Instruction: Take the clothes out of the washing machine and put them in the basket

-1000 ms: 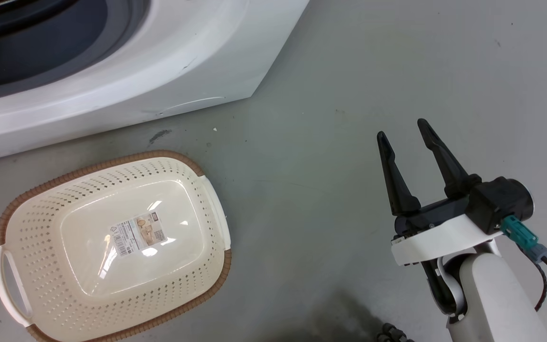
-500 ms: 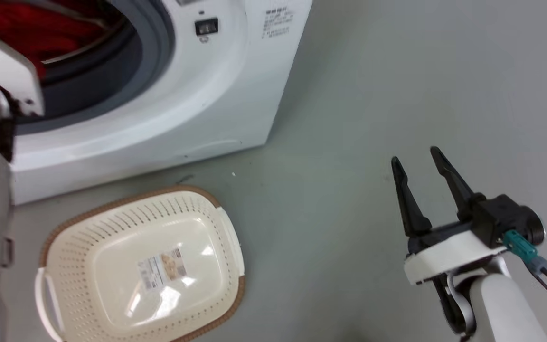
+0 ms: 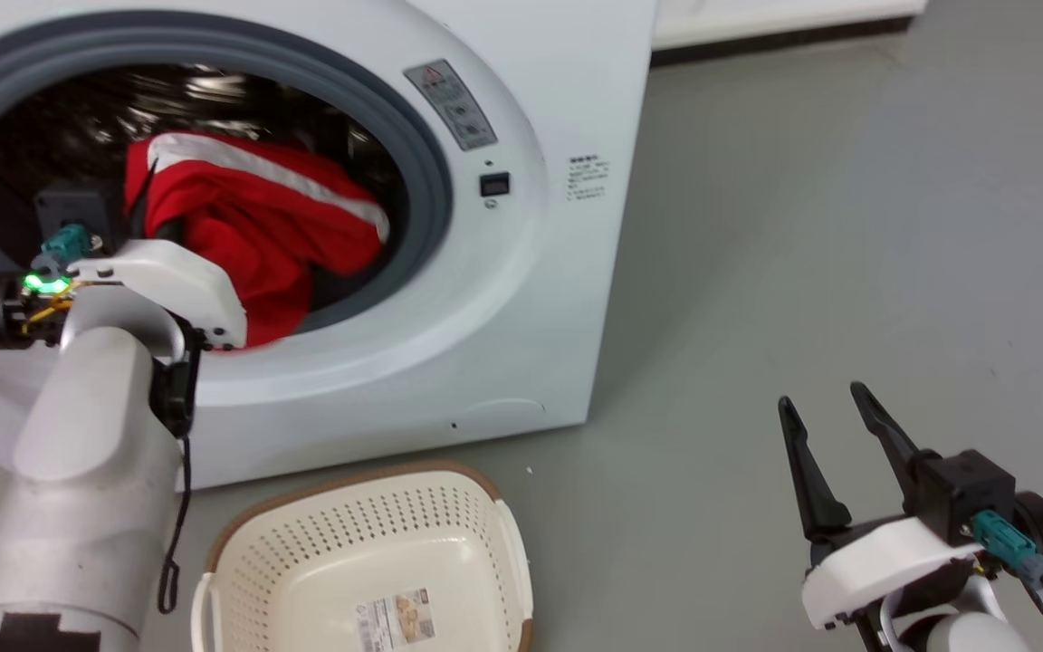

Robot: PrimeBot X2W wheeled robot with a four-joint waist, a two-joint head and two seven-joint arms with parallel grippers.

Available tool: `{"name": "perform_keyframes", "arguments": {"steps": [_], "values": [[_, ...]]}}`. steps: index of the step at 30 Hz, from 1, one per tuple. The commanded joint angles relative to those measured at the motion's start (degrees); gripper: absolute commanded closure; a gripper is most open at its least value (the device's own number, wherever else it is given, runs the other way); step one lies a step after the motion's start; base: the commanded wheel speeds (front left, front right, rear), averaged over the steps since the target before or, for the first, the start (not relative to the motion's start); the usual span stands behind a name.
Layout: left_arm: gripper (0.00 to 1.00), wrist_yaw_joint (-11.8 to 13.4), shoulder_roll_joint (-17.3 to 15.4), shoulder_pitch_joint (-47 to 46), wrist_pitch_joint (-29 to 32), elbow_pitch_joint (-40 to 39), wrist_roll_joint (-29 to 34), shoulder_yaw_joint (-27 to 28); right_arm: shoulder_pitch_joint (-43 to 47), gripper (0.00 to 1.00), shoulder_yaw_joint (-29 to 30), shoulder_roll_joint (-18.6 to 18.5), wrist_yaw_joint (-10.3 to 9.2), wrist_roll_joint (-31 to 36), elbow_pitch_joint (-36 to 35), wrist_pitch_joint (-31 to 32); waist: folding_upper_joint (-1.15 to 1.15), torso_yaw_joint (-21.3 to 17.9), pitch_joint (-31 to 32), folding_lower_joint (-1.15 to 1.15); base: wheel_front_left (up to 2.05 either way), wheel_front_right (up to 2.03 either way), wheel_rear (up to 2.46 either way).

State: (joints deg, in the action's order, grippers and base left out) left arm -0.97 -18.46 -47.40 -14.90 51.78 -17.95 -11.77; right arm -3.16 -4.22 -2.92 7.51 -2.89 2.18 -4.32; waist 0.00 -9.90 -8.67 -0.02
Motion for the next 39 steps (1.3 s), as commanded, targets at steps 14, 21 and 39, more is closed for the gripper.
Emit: {"name": "perform_keyframes", "arguments": {"steps": [14, 21, 39], "values": [[1.0, -0.5, 6.3, 16.3, -0.4, -21.4, 0.2, -0.2, 5.9, 0.0, 2.6, 0.1, -0.04, 0.4, -3.1, 2.6, 0.0, 6.3, 7.5, 0.02, 0.0, 0.0, 0.0], [1.0, 0.7, 9.0, 29.1, 1.7, -31.5, -0.7, -3.2, 7.0, 0.0, 2.8, 0.1, -0.04, 0.9, -4.2, 3.5, 0.0, 7.8, 7.8, 0.02, 0.0, 0.0, 0.0], [1.0, 3.0, 12.9, 38.7, 1.9, -23.9, -5.9, -3.2, 1.0, 0.0, 0.8, 0.1, -0.04, 0.8, -6.3, 3.0, 0.0, 6.9, -5.9, 0.02, 0.0, 0.0, 0.0]]}}
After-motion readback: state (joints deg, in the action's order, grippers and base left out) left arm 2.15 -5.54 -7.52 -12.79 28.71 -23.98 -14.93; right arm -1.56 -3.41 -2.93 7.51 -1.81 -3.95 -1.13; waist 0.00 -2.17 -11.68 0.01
